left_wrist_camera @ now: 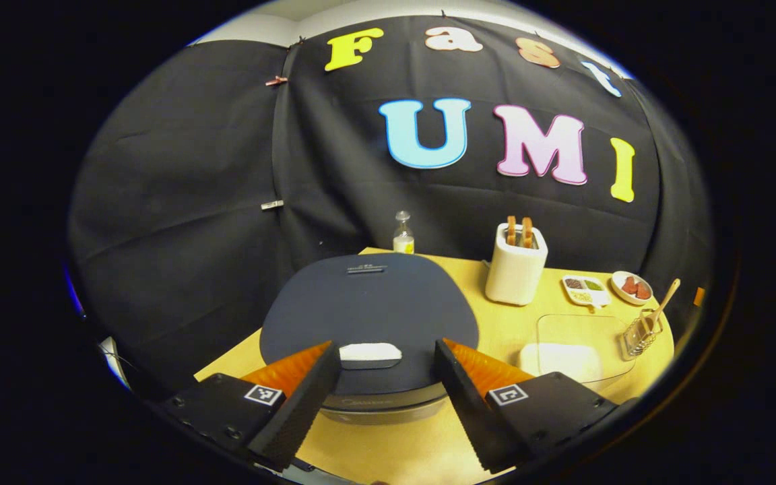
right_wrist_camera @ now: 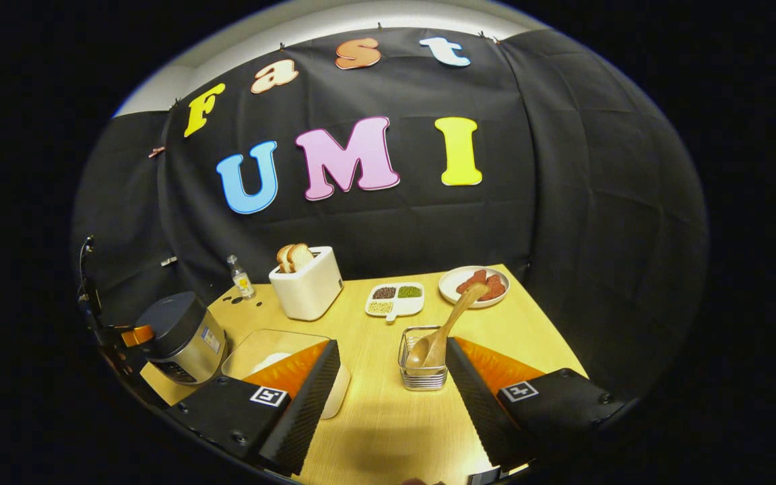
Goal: Close the left gripper, press the button to open the rice cooker; take a wooden spoon from the chopstick holder with the right hand, scoop a spoonful of rice and pour it into the rice cooker, then put the wooden spoon back into the chopstick holder.
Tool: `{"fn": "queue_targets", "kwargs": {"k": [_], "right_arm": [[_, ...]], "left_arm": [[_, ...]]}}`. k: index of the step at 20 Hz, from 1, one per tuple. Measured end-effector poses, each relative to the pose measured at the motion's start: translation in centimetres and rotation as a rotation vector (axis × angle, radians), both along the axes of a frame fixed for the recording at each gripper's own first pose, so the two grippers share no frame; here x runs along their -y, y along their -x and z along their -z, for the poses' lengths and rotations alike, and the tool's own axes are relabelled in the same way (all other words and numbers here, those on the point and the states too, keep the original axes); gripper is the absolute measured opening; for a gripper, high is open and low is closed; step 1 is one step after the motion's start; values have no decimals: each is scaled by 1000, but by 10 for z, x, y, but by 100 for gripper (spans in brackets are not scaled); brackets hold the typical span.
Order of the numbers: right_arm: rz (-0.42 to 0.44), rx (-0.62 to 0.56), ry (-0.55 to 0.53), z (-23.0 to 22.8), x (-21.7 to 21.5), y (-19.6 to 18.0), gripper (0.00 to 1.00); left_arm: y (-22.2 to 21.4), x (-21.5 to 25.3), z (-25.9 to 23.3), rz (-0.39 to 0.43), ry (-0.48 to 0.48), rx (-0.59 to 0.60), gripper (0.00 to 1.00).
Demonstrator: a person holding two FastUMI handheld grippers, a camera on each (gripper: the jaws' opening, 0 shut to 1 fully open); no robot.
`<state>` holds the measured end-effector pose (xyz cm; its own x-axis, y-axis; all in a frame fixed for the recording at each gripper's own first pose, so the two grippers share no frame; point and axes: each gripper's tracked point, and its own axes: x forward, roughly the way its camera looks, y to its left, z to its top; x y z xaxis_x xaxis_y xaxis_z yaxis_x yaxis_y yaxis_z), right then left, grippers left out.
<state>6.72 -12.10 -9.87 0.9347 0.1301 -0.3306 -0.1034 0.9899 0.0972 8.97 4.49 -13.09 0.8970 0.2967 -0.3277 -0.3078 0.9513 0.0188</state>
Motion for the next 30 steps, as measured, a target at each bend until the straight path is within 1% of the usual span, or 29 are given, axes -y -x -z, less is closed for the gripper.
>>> {"fn": "queue_targets", "kwargs": {"k": [3,6,8,11,12,13,14,16,17,18,19,21,23,25,26,27,29,30], "right_arm": [[34,76,42,-27,-7,15,99],[73,188,66,-71,-14,29,99],[105,269,94,-99,-14,42,98],[145,316,100,-124,-20,71,98],[162,318,87,-129,-20,81,100],[166,324,70,-135,-24,92,98],[179,322,55,-138,-25,100,98],[199,299,24,-135,-24,118,98],[208,284,15,-133,-25,126,98],[218,273,16,-130,-23,134,98],[231,268,25,-128,-19,140,98],[250,259,33,-125,-14,150,98],[274,255,29,-125,-8,160,98],[298,270,29,-125,1,164,98],[306,279,31,-115,-1,166,98],[310,278,37,-114,1,168,98],[310,262,45,-107,-1,170,98],[307,258,43,-105,-4,171,98]], "left_arm": [[10,33,-24,60,25,60,95],[26,63,-74,153,14,178,95],[37,71,-110,193,-13,252,95],[55,86,-149,273,-39,331,95],[61,87,-157,292,-57,342,95],[69,89,-163,308,-78,348,92],[75,92,-165,325,-92,354,95],[87,100,-166,363,-96,359,95],[92,105,-163,378,-80,355,92],[96,108,-158,390,-58,348,95],[100,111,-154,396,-35,345,95],[105,113,-149,401,10,340,95],[106,113,-146,400,31,342,95],[106,112,-145,397,30,347,95],[105,112,-144,395,23,346,95],[106,110,-143,385,13,342,92],[106,112,-140,376,7,338,92],[106,116,-137,378,9,339,95]]}}
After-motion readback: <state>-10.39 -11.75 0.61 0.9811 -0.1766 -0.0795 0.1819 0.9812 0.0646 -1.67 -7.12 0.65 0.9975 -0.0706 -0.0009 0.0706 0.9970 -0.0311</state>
